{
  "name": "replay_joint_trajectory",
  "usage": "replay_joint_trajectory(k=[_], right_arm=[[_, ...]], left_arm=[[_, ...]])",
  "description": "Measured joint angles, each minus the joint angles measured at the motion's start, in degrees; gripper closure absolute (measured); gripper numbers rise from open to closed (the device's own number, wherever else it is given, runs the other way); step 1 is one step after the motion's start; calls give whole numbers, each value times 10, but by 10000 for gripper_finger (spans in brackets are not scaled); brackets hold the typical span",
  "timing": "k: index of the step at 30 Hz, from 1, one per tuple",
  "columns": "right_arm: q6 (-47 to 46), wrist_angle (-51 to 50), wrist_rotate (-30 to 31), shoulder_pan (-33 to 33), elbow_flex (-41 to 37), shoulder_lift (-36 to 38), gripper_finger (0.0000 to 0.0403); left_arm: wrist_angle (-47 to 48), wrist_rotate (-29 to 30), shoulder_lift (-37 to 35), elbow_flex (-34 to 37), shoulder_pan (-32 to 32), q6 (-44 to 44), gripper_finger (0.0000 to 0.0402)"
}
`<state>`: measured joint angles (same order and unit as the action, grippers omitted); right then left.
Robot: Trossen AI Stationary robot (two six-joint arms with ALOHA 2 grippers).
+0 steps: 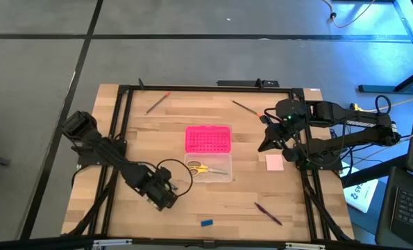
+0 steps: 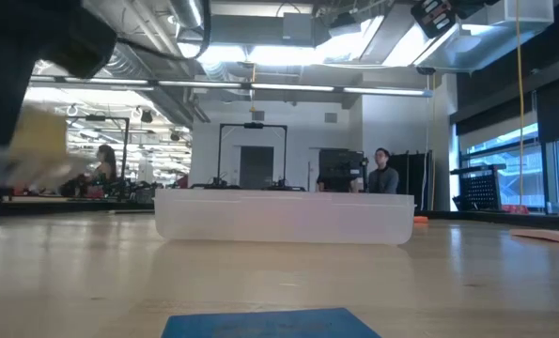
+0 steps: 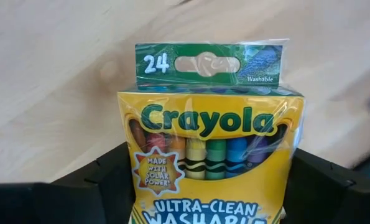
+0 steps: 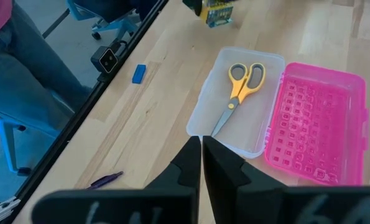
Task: Pack school essentials
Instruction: Put the box of crayons into the pencil case
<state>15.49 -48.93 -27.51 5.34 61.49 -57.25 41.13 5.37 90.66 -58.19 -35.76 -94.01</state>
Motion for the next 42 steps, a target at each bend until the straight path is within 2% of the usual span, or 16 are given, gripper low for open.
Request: replay_joint_trajectory(k=[8, 18, 22, 26, 29, 35, 42], right_arm=[[0, 0, 0, 0, 0, 0, 382], [-26, 7, -1, 0, 0, 0, 382], [-42, 32, 0, 0, 0, 0, 382], [-61, 67, 5, 0, 0, 0, 382], [-77, 80, 32, 0, 0, 0, 382], [-78, 80, 50, 0, 0, 0, 382], [-90, 120, 75, 0, 0, 0, 382]], left_arm=[[-6, 1, -56, -1, 41, 102, 103], [-51, -15, -72, -1, 132, 377, 103], [-65, 11, -72, -1, 171, 479, 103], [-127, 25, -72, -1, 211, 575, 103], [-188, 28, -65, -2, 231, 645, 103], [-229, 29, -42, -2, 241, 718, 103], [-252, 43, -6, -2, 240, 736, 103]])
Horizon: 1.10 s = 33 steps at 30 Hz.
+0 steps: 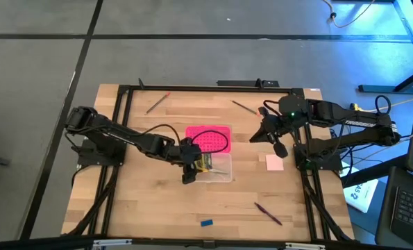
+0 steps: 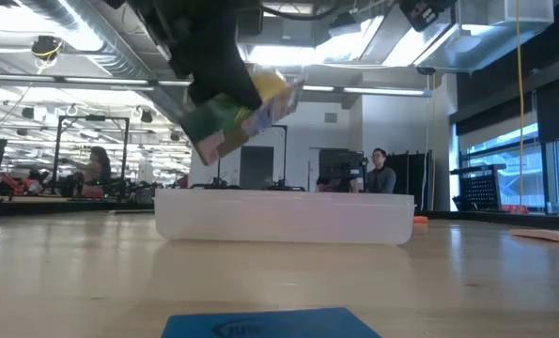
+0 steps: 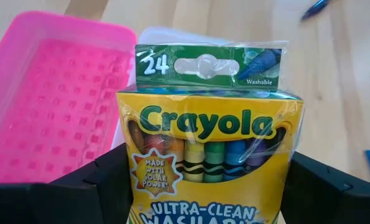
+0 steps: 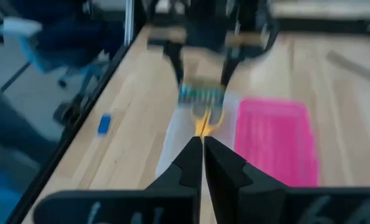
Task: Pack school essentials
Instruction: Put the box of crayons into the pencil case
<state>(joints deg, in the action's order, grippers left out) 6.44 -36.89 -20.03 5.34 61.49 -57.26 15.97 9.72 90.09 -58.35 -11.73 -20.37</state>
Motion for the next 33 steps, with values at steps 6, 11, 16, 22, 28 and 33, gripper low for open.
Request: replay_joint_trajectory(k=[6, 11, 16, 22, 28, 33], right_arm=[[-22, 97, 41, 0, 0, 0, 382], [-52, 99, 137, 0, 0, 0, 382], [-47, 99, 174, 0, 0, 0, 382], [-33, 74, 79, 0, 0, 0, 382], [-64, 5, 38, 0, 0, 0, 382], [-93, -88, 38, 0, 0, -3, 382]], left_arm=[[1, 14, 7, 1, 2, 6, 103], [-1, 33, 7, 1, 2, 15, 103], [-1, 33, 7, 1, 2, 16, 103], [2, 32, 19, 1, 2, 30, 103], [-5, 27, 35, 1, 2, 31, 103], [-1, 24, 35, 1, 1, 31, 103]])
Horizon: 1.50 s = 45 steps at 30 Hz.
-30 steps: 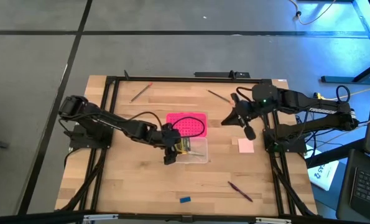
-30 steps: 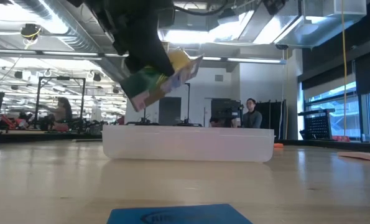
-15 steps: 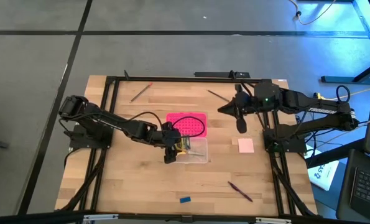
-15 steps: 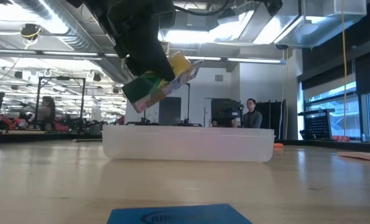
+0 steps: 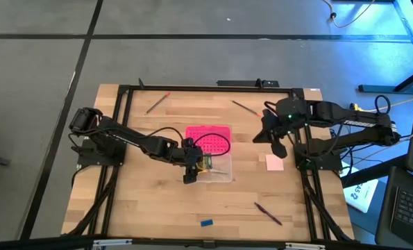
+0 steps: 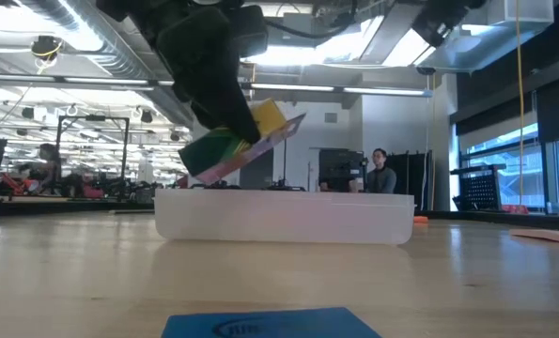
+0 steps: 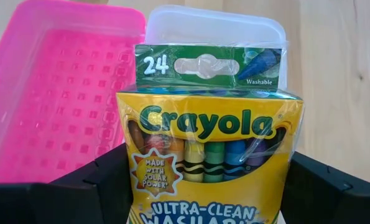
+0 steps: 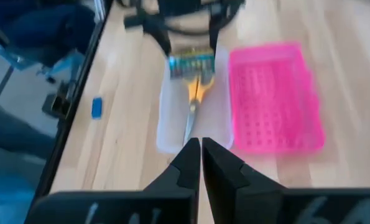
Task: Pack school essentials
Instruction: Put the box of crayons into the pencil case
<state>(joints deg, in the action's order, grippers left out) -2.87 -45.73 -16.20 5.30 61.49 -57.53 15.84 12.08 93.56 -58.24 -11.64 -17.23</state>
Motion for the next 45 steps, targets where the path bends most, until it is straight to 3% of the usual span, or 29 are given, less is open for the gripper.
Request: replay_joint_trajectory(k=[30, 45], right_arm=[[3, -8, 1, 0, 0, -1, 382], [3, -6, 1, 0, 0, -1, 382]], left_arm=[[-7, -2, 36, -1, 1, -2, 103], [-11, -38, 63, -1, 1, 0, 103]])
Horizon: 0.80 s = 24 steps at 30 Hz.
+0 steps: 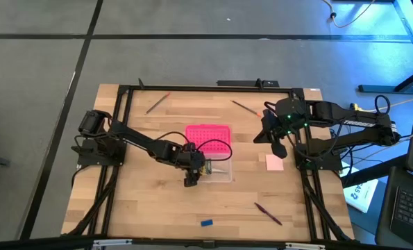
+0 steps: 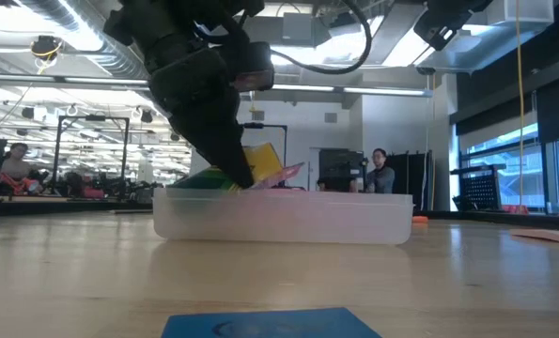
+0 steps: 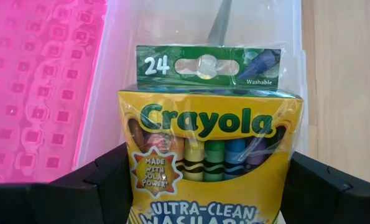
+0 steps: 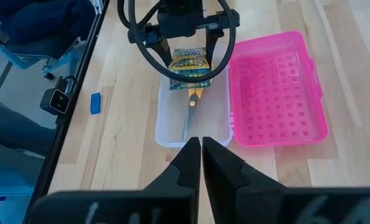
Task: Pack school essentials
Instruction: Put the box of crayons into the pencil case
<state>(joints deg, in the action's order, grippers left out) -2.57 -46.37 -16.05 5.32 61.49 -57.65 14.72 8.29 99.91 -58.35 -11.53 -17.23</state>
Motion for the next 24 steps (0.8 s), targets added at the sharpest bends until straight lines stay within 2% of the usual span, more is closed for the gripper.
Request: replay_joint_trajectory(k=[12, 20, 24], right_arm=[[0, 0, 0, 0, 0, 0, 382], [0, 1, -1, 0, 0, 0, 382], [0, 1, -1, 0, 0, 0, 382]], left_arm=[[4, -12, 1, 0, 3, -7, 69], [3, -13, 1, 1, 3, -21, 9], [0, -12, 1, 1, 4, -21, 10]])
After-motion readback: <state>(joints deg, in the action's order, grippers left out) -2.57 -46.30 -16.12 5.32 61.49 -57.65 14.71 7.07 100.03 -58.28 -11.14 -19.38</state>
